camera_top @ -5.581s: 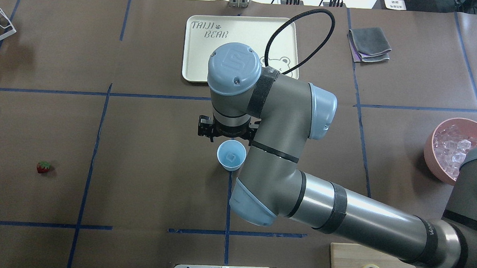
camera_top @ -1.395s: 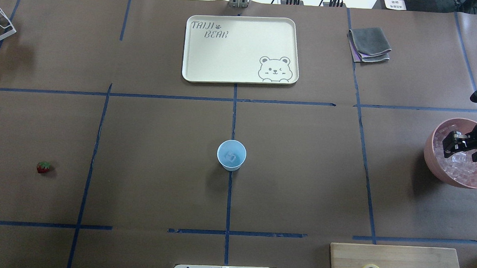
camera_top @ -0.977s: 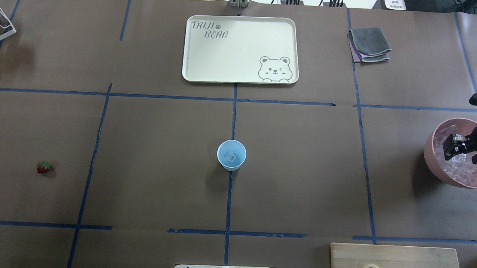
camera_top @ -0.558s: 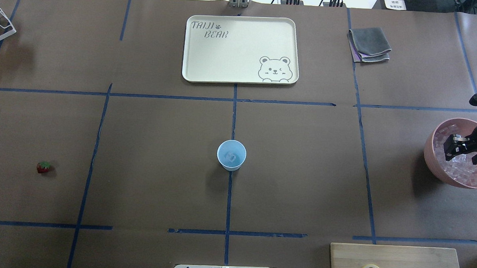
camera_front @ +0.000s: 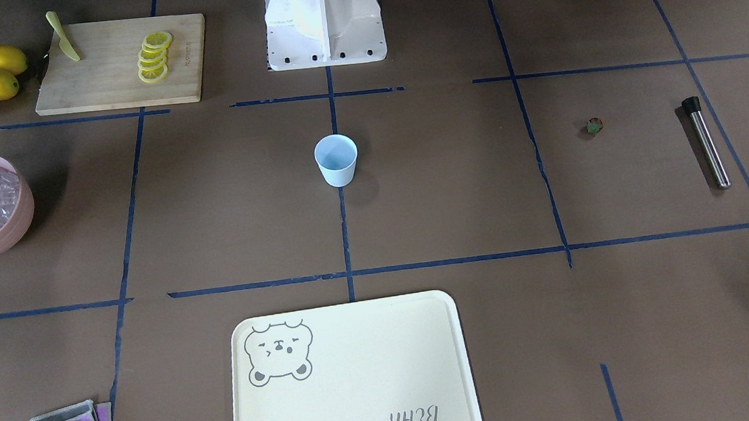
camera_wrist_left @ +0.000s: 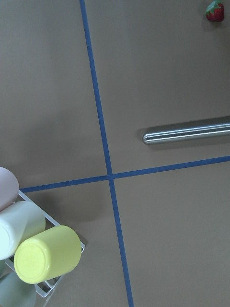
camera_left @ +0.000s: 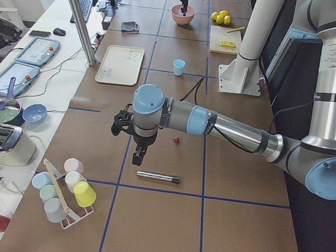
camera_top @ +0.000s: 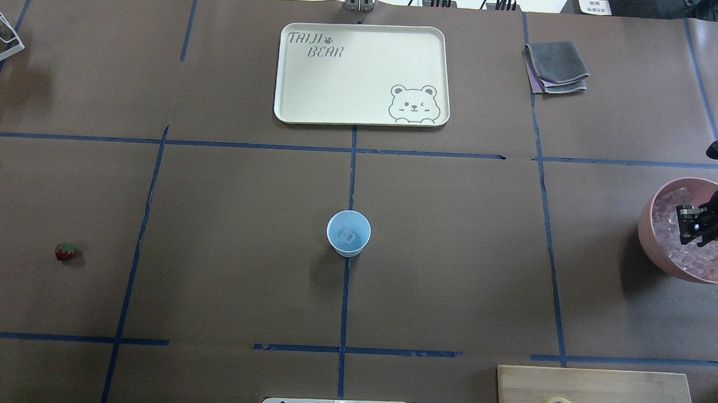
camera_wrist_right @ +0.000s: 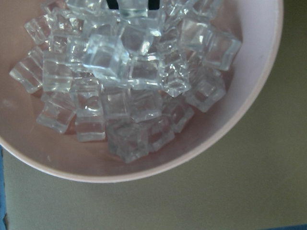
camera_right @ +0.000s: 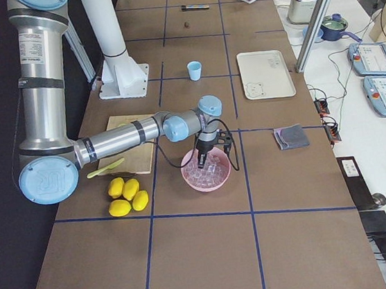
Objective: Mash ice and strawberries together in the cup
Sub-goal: 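Lower the right gripper into the bowl and grasp another ice cube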
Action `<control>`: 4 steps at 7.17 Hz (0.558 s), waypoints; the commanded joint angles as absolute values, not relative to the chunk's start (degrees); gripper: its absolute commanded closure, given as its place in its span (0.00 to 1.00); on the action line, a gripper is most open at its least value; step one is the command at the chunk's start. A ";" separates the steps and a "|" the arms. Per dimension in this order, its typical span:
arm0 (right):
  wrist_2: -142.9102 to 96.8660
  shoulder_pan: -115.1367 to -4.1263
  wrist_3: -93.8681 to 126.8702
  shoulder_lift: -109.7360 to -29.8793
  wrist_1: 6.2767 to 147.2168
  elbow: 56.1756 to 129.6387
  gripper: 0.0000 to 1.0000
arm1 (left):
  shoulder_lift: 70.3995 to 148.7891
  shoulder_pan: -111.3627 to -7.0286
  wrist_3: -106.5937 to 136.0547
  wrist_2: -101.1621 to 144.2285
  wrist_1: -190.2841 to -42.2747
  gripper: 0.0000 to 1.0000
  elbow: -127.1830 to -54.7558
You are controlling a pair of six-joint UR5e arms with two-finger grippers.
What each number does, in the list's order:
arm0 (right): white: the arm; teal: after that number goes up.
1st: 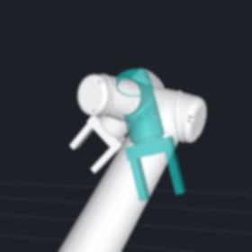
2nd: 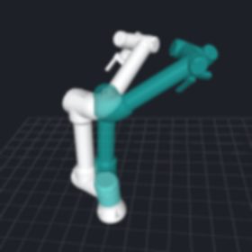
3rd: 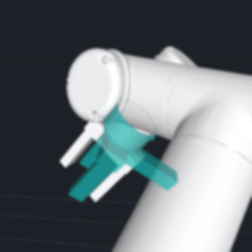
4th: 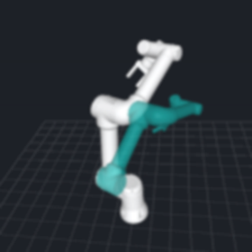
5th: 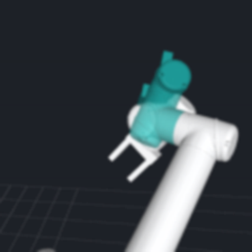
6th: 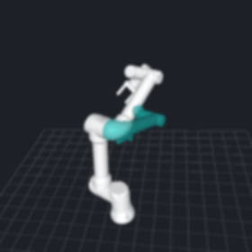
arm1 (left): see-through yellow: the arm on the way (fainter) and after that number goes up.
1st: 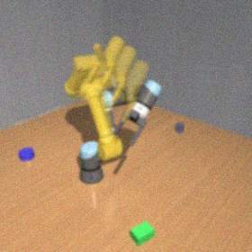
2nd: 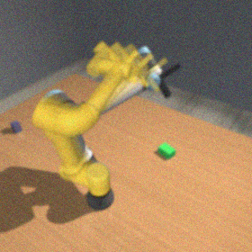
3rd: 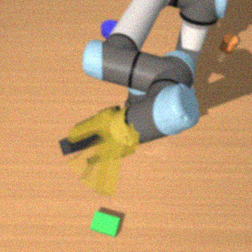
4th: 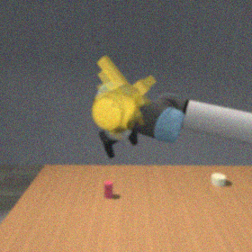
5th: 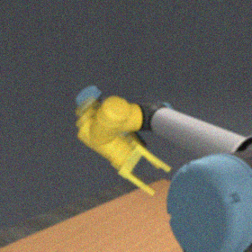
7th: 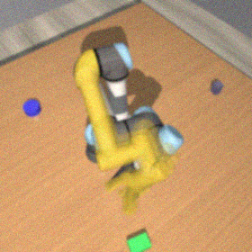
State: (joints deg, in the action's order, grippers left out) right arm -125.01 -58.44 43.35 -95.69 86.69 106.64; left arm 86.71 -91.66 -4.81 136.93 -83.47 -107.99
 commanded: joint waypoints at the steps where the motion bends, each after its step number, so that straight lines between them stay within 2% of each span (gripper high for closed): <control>1: -125.33 -59.49 43.24 -95.71 86.92 109.84 1.00 | 86.75 -91.58 -3.61 136.93 -83.41 0.00 -108.02; 4: -125.25 -63.11 43.33 -93.36 90.08 119.86 1.00 | 86.75 -91.58 -3.16 137.02 -83.41 0.00 -107.93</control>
State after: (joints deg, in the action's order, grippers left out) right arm -125.31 -62.35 43.30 -95.24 88.77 116.59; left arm 86.75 -91.58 -3.28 137.01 -83.41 -108.00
